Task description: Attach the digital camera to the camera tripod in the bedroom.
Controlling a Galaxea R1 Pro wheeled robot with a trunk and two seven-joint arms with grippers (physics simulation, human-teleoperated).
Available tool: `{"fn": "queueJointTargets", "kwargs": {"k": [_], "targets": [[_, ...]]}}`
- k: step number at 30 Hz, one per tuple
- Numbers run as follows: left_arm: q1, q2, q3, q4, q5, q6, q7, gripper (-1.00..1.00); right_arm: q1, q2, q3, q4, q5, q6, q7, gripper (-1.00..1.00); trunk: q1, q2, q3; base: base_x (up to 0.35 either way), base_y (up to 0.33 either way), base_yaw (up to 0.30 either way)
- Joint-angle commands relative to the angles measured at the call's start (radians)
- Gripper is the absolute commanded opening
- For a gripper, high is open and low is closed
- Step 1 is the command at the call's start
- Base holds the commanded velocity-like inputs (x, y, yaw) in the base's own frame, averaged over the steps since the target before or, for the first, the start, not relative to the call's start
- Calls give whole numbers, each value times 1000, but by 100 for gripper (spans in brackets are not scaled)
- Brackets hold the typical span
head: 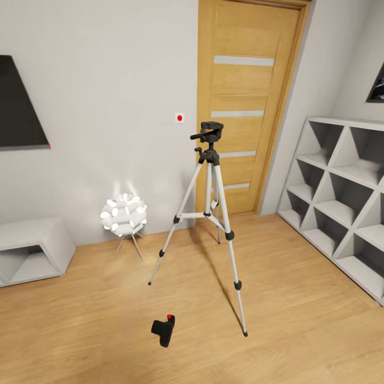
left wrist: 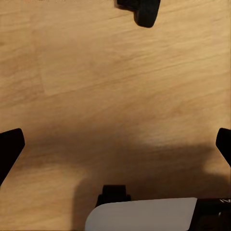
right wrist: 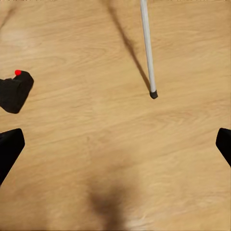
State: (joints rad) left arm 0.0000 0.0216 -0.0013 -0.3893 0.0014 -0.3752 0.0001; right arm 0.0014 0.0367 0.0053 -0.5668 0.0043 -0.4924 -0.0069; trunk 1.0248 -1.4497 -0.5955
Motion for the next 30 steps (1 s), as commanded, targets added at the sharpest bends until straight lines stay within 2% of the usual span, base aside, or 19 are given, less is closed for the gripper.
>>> {"fn": "queueJointTargets", "kwargs": {"k": [1,19,25,30], "targets": [[0,0,0,0,0,-2,0,100,0,0,0,-1,0,-2,-1,100,0,0,-1,50,0,0],[0,-1,2,-1,4,-2,1,100,0,0,0,1,-1,-2,1,100,0,0,-1,9,0,0],[0,-24,6,-14,6,-3,4,100,0,0,0,1,-1,-3,1,100,0,0,-1,0,0,0],[0,-26,4,-59,6,-4,4,100,0,0,1,1,-1,-3,1,100,0,0,-1,0,0,0]]}}
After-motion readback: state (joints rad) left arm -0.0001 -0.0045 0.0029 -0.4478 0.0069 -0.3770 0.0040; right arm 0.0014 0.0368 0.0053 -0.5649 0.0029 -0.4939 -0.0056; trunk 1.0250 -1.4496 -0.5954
